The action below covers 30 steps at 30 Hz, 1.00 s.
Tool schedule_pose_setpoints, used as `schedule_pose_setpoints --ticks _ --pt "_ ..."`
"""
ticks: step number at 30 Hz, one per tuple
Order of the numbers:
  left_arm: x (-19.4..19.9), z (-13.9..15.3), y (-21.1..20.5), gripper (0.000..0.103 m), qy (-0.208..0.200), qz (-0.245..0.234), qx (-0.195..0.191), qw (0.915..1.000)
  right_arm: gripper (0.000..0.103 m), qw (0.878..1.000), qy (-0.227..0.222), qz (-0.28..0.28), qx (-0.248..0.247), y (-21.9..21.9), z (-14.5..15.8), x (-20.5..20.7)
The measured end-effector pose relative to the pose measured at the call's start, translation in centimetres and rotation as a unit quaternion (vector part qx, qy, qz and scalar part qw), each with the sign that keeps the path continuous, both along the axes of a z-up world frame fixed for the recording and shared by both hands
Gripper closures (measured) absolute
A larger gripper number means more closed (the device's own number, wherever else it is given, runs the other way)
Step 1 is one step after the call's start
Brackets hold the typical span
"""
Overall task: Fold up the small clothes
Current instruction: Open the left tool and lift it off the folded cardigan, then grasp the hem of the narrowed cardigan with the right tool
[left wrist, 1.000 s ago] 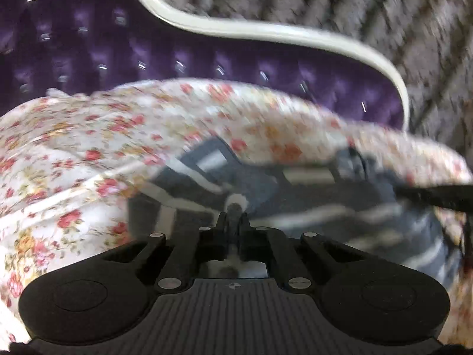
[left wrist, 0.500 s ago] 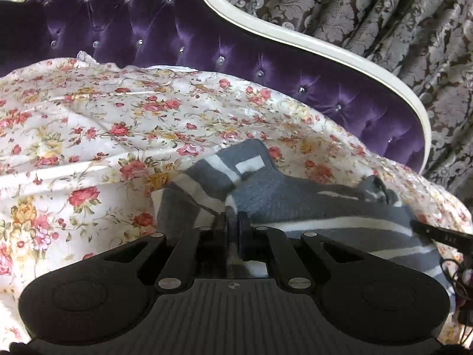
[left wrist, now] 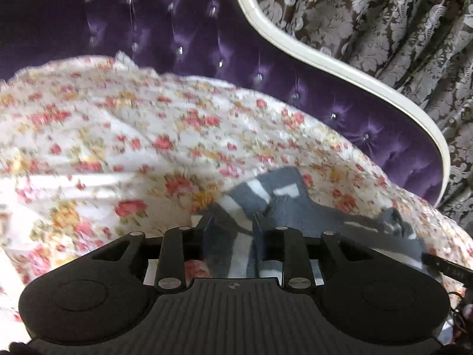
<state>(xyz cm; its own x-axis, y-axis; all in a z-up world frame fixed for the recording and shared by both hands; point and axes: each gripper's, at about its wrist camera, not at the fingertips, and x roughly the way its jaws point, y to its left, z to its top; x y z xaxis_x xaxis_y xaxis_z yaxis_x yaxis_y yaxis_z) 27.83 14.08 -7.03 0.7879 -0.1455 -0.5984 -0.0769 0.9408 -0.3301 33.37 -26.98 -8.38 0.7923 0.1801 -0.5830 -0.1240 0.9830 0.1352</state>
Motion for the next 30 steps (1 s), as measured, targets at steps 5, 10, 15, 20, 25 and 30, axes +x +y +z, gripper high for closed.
schedule_pose_setpoints --ticks 5,10,15,20,25,30 --pt "-1.0 2.2 -2.3 0.041 -0.018 -0.022 0.034 0.999 0.025 0.999 -0.009 -0.022 0.032 -1.7 1.1 -0.5" --pt "-1.9 2.9 -6.8 0.022 0.004 -0.089 0.074 0.9933 0.01 0.997 0.0 -0.02 0.077 -3.2 2.0 -1.0" --pt "-3.9 1.7 -9.8 0.021 0.02 -0.126 0.113 0.9854 0.01 0.998 0.031 0.023 0.047 -2.1 1.9 -2.0" --pt "-6.4 -1.1 -10.5 0.017 0.041 -0.124 0.158 0.9788 0.01 0.994 0.069 0.067 -0.044 0.4 0.5 -3.1" --pt "-7.1 -2.0 -10.7 0.004 0.049 -0.122 0.17 0.9766 0.009 0.995 0.084 0.052 -0.014 -0.3 0.0 -3.1" --pt "-7.1 -2.0 -10.5 0.0 0.052 -0.112 0.151 0.9809 0.007 0.986 0.118 0.045 0.108 -2.1 0.5 -3.4"
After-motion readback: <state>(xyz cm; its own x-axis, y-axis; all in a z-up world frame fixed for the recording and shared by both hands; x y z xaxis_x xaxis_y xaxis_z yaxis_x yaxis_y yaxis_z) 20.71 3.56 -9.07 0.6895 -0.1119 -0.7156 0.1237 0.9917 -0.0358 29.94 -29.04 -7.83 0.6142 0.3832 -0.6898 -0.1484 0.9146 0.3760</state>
